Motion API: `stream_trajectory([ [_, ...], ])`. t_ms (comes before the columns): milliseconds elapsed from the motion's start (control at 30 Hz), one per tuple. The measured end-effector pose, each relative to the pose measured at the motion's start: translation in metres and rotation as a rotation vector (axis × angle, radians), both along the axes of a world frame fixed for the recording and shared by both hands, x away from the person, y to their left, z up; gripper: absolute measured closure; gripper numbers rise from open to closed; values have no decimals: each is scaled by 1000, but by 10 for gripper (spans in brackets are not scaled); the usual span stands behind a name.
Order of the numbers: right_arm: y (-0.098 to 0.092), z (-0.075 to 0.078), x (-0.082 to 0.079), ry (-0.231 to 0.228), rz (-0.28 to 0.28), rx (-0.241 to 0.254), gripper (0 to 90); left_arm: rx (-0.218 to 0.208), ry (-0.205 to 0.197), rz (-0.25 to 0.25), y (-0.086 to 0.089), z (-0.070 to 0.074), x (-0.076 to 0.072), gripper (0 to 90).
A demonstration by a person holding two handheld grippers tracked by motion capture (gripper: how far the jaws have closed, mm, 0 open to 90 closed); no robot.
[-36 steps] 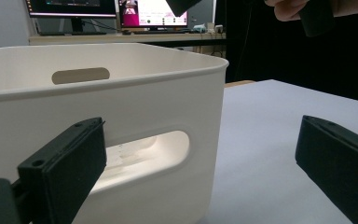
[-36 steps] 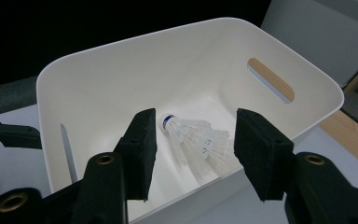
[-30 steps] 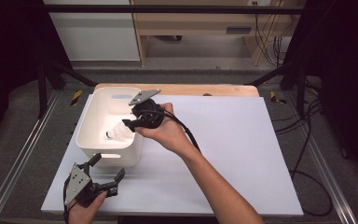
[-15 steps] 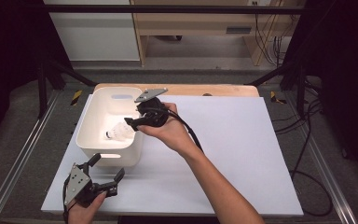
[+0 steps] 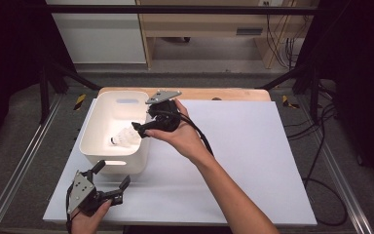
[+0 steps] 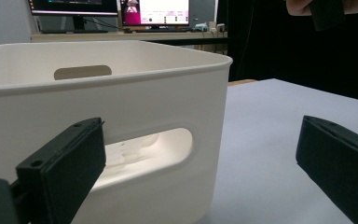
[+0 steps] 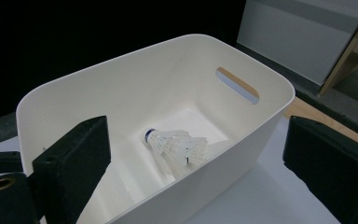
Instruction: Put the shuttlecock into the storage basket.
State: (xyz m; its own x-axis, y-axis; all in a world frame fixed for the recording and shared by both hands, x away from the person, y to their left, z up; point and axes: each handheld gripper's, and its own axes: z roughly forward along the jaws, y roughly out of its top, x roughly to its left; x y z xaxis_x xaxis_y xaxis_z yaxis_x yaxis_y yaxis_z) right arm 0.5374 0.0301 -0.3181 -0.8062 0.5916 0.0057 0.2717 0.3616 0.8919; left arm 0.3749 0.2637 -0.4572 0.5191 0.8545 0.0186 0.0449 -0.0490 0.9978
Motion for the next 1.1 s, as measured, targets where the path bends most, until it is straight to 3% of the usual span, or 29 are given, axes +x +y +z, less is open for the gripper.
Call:
stream_trajectory([
  [567,-19,1,-4,-32,-39,31,53,-7,0,8,3,0,0,13],
  [1100,-91,-14,-21,-56,-125,85,46,14,-2,3,-1,0,-2,13],
])
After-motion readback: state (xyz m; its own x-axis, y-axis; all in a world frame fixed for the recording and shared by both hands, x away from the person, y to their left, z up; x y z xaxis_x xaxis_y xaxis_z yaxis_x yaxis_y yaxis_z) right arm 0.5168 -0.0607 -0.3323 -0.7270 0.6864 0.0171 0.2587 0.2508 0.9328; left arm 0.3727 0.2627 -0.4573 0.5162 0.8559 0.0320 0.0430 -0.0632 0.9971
